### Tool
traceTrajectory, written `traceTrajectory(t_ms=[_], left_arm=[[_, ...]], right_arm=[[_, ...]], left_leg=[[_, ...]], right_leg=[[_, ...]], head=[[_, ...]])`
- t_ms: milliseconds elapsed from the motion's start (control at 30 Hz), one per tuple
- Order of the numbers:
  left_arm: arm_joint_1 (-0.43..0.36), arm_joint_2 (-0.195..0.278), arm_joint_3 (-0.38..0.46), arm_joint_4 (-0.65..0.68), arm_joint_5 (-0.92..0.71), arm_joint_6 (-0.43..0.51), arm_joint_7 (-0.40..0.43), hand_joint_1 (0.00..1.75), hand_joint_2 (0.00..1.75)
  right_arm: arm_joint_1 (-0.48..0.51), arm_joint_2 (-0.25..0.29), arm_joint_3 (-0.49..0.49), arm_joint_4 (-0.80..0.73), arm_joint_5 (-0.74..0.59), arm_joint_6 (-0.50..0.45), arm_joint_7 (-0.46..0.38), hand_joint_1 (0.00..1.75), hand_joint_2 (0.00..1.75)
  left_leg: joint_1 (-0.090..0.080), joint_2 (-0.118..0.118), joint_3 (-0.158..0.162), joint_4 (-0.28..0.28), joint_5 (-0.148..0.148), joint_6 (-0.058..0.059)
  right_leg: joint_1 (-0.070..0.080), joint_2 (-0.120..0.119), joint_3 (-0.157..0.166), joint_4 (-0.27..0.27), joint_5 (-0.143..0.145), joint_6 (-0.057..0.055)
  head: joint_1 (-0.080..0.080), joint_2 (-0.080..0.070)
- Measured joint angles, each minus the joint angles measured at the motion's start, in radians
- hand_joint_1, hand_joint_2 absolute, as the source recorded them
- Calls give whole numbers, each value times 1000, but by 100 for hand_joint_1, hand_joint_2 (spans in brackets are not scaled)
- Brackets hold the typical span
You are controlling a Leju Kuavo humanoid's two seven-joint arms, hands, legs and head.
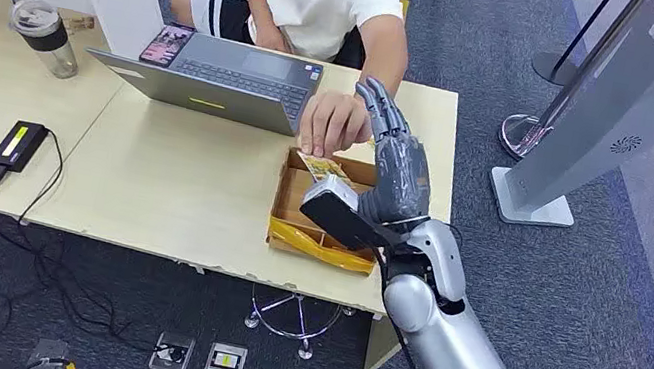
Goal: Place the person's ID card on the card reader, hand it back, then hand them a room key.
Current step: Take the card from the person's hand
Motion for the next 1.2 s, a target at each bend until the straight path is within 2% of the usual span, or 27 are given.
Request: traceTrajectory(t_ms=[33,67,133,200,267,400,733,967,1200], left_arm=[[0,0,0,0,0,0,0,0,175],[1,0,0,0,-1,0,0,0,175],[2,0,0,0,-3,1,0,0,175],[2,0,0,0,-3,3,0,0,175],[3,0,0,0,-3,6,0,0,175],[4,0,0,0,3,11,0,0,175],[6,-1,0,0,8,22,0,0,175],[7,-3,0,0,22,31,0,0,175],[9,-4,0,0,43,41,1,0,175]], right_arm=[[-1,0,1,3,0,-2,-1,23,175],[-2,0,1,7,-1,-3,-2,32,175],[-5,1,4,20,-1,-7,-4,110,175],[-7,3,8,32,0,-8,-4,161,175],[-7,5,11,43,3,-10,-5,161,175],[-7,10,17,72,9,-35,-19,174,175],[-16,22,24,131,-4,-73,-46,175,175],[-24,21,22,172,-59,-121,-67,175,175],[-31,7,-12,220,-174,-156,-87,175,175]], left_leg=[[0,0,0,0,0,0],[0,0,0,0,0,0],[0,0,0,0,0,0],[0,0,0,0,0,0],[0,0,0,0,0,0],[0,0,0,0,0,0],[0,1,0,0,0,0],[0,1,0,0,0,0],[0,1,0,0,0,0]], right_leg=[[0,0,0,0,0,0],[0,0,0,0,0,0],[0,1,0,0,0,0],[0,1,0,0,0,0],[0,1,0,0,0,0],[0,1,0,0,0,0],[0,1,0,0,0,0],[0,1,-1,0,0,0],[0,1,-1,0,0,0]], head=[[0,0],[0,0],[0,0],[0,0],[0,0],[0,0],[0,0],[0,0],[0,0]])
